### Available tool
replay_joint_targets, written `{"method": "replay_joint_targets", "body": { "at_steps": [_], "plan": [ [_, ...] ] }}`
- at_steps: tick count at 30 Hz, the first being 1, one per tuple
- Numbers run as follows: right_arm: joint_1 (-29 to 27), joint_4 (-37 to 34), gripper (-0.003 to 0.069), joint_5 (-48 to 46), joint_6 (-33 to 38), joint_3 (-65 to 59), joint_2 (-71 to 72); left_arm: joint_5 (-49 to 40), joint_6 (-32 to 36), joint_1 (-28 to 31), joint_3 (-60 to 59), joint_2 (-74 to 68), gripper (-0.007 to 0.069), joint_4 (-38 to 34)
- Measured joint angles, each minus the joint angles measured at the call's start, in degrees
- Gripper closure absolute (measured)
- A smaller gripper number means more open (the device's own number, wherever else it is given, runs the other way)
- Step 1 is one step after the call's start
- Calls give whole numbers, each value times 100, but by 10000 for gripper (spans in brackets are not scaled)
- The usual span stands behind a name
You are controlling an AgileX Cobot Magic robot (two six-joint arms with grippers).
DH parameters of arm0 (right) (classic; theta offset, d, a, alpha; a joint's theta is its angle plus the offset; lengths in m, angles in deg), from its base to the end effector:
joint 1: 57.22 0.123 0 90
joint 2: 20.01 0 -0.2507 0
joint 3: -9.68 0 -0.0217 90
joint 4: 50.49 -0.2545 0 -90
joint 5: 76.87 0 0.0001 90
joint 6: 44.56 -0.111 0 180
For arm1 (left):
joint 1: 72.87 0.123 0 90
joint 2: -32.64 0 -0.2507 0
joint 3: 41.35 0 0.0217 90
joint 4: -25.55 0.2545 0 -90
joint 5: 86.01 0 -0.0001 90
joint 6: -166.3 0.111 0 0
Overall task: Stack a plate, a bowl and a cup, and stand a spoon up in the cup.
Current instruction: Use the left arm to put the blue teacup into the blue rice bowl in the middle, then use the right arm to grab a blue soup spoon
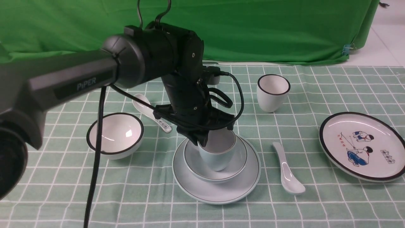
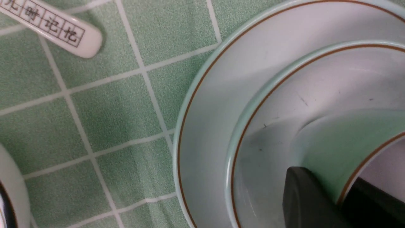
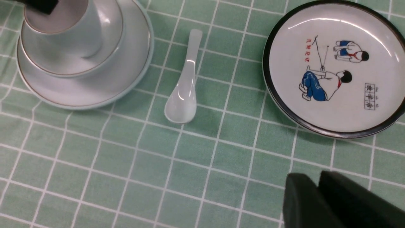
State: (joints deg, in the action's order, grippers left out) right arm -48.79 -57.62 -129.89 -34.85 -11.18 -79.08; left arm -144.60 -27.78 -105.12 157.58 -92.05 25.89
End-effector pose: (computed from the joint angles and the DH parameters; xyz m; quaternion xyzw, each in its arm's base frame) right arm 0.1952 0.0401 0.3289 -0.1300 0.9060 0.0560 0.3990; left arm 0.3583 -0.2254 0.1740 0.1576 0.9781 -0.0511 0.1262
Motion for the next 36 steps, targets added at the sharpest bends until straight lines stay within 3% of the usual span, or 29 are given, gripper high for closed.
{"method": "replay_joint_targets", "body": {
  "at_steps": [7, 10, 11, 13, 14, 15, 17, 20, 28, 36],
  "plan": [
    [14, -24, 457, -354, -180, 410, -1136, -78, 0, 0, 156, 6, 354, 197],
    [160, -77, 335, -339, -173, 714, -1904, -351, 6, 0, 354, 95, 297, 275],
    [280, -84, 265, -294, -167, 845, -2287, -475, 6, 0, 419, 216, 298, 345],
    [456, -84, 211, -163, -165, 999, -2621, -608, 6, 0, 462, 380, 318, 452],
    [683, -27, 163, 41, -165, 1190, -3084, -733, 6, 0, 472, 673, 376, 583],
    [741, 3, 156, 92, -165, 1241, -3202, -763, 6, 0, 471, 758, 396, 618],
    [1026, 224, 135, 308, -201, 1552, -3859, -839, 6, 0, 432, 1283, 519, 758],
    [1247, 519, 127, 452, -435, 1986, -4704, -710, -9, 0, 45, 2157, 600, 819],
    [1320, 681, 124, 756, -867, 2828, -6097, -414, -380, 0, -1821, 4178, 617, 864],
    [1491, 671, 141, 902, -970, 3188, -6849, -342, -1143, 0, -3481, 5641, 617, 1400]
  ]
}}
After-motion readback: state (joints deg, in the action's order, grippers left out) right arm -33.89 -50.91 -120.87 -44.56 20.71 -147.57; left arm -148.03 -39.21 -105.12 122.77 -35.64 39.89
